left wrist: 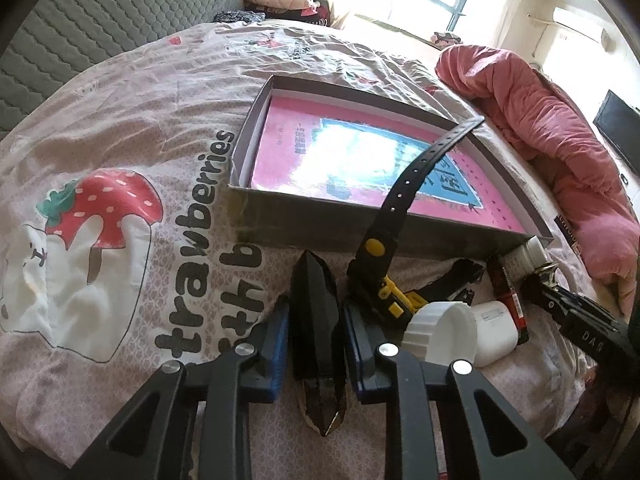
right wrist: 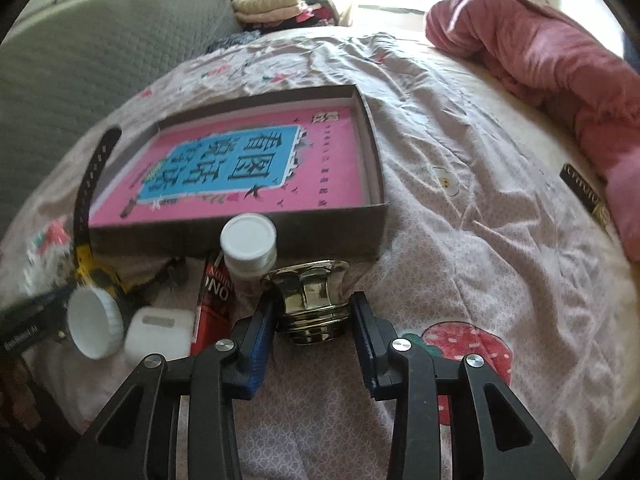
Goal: Organize rigid objects
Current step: 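Lift the black-gold item with the left tool while the right carries the knob over the box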
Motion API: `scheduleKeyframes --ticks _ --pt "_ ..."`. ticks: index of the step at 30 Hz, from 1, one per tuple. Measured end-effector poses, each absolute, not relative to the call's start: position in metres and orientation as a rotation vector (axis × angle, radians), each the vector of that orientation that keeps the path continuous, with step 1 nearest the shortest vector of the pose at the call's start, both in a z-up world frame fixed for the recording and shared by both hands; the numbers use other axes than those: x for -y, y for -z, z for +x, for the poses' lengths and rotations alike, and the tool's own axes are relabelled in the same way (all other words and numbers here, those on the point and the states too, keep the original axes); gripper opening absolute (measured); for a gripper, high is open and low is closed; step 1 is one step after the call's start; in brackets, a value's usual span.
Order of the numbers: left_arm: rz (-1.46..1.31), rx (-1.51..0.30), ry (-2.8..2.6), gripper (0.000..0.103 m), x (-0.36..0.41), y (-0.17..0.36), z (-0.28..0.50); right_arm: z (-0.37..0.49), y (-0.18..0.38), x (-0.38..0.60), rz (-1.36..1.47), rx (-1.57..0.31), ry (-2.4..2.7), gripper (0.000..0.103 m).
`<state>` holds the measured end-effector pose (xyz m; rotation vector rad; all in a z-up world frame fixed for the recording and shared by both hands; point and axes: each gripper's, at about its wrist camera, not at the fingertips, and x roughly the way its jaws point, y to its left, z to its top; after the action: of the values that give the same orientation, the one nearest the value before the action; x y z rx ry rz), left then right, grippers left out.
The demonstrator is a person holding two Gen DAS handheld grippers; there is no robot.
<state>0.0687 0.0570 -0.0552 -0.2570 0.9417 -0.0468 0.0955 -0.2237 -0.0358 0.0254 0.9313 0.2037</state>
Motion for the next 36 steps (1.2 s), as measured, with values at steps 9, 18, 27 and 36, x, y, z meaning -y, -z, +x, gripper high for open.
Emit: scheduleKeyframes --ticks 9,18,27,36 --pt "-0.265 -0.929 0.047 0.025 -0.057 0.050 0.065 0.090 0.021 0.233 0.083 -0.883 -0.221 0.038" --pt "-0.284 -0.892 0.051 0.025 -0.061 0.038 0.055 0.084 0.009 0.232 0.076 -0.828 -0.241 0.038" --pt "-0.278 -0.855 0.049 0.025 -0.060 0.025 0.045 0.078 0.000 0.235 0.077 -0.784 -0.241 0.038" --pt "-0.255 -0.797 0.062 0.025 -0.054 0.009 0.036 0.077 -0.008 0.241 0.095 -0.748 -0.239 0.038"
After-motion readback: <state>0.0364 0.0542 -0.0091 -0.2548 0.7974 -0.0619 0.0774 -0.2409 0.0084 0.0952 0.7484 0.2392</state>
